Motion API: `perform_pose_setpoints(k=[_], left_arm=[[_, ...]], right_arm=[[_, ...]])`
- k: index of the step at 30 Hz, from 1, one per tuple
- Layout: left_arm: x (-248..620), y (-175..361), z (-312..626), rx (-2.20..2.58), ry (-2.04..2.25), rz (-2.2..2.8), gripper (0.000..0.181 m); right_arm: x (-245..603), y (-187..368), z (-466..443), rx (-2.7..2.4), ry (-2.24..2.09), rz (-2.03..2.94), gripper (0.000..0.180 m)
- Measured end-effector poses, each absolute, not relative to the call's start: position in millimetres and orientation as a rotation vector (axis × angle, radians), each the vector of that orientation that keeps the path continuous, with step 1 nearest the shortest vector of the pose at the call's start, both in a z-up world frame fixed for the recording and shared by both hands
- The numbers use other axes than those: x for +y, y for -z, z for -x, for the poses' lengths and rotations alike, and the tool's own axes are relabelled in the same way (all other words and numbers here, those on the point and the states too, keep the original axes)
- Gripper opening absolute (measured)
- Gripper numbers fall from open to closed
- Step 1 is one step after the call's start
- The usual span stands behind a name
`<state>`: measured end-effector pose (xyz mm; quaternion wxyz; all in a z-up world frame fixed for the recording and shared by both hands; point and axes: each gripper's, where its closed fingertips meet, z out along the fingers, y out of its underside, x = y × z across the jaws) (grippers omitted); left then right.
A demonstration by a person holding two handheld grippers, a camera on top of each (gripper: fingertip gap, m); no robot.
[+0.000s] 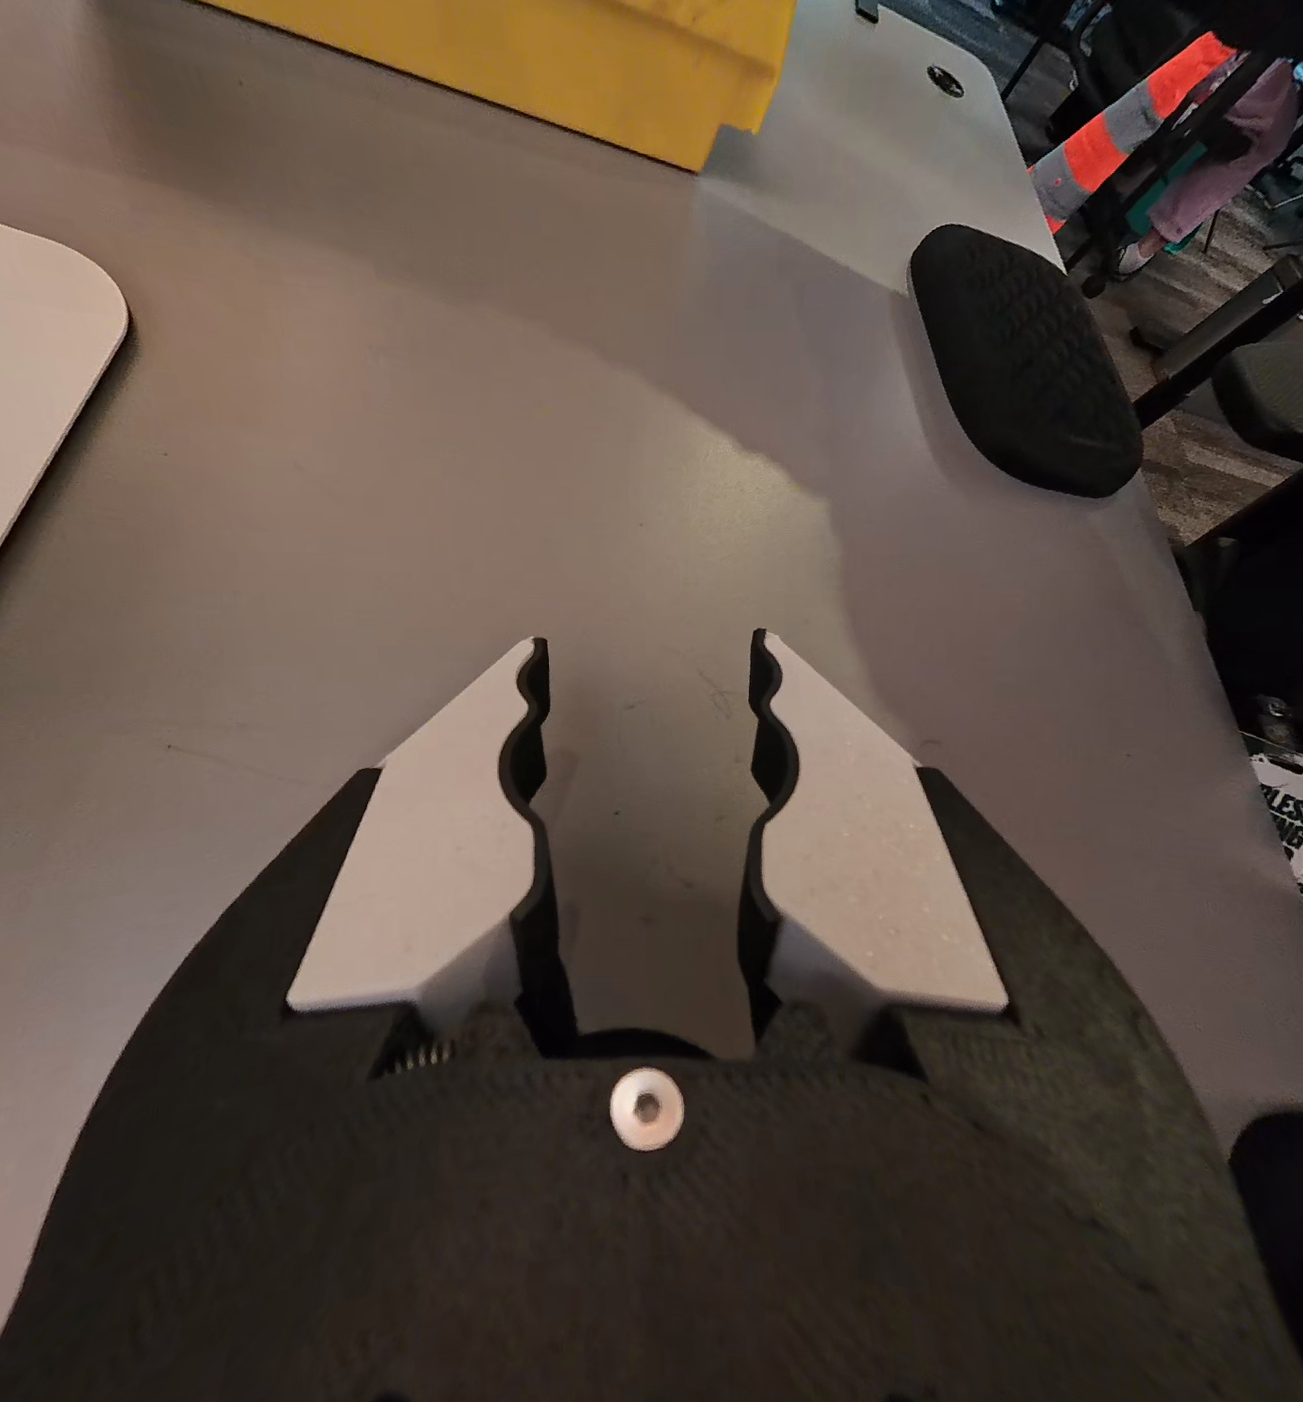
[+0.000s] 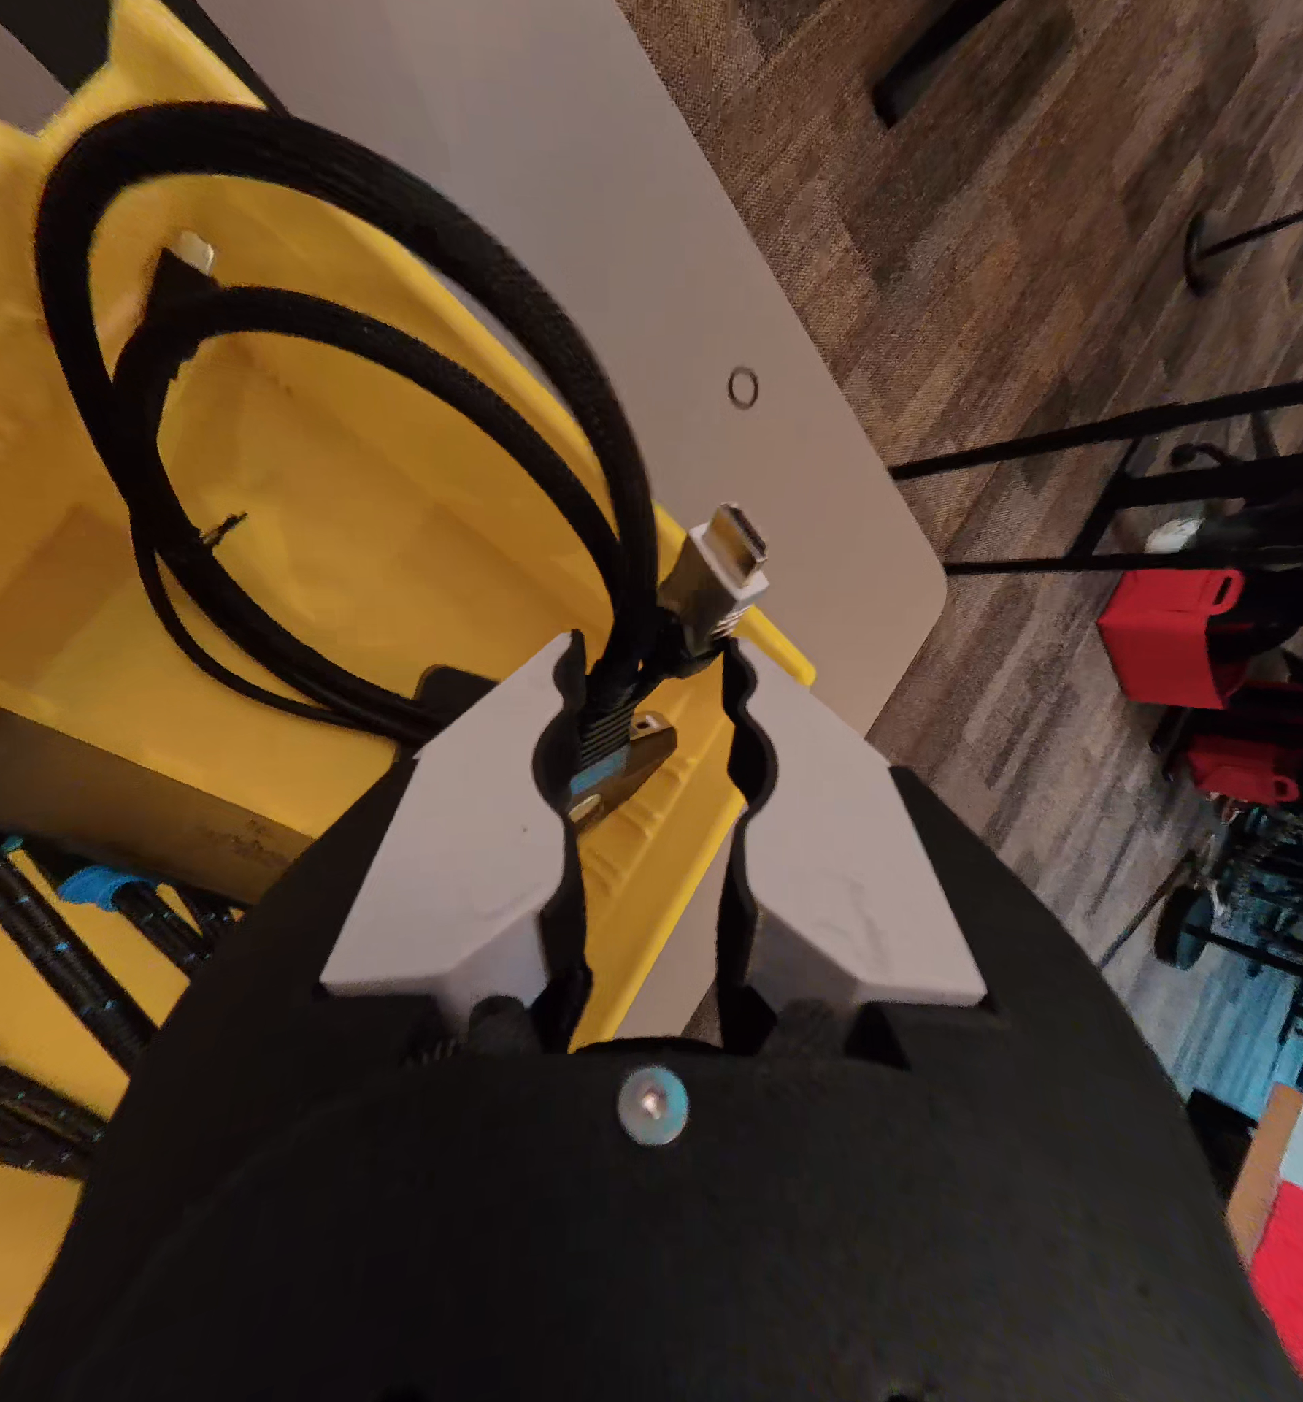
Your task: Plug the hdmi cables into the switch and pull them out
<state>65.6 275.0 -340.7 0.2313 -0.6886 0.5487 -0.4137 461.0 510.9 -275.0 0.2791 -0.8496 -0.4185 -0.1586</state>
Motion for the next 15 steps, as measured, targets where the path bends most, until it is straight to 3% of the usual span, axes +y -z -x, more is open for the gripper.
perform_pose_setpoints(k=[3, 7, 15], left_arm=[[274.4, 340.7, -66.3, 1.514, 1.134, 1.892, 0.051], [274.1, 339.3, -66.4, 1.516, 1.130, 1.888, 0.051], [273.1, 335.1, -67.2, 1.528, 1.109, 1.878, 0.051]], right_arm=[[501.7, 280.3, -463.7, -1.127, 0.381, 2.335, 0.033], [495.1, 273.5, -469.6, -1.108, 0.432, 2.334, 0.054], [476.1, 239.0, -473.8, -1.013, 0.402, 2.293, 0.060]])
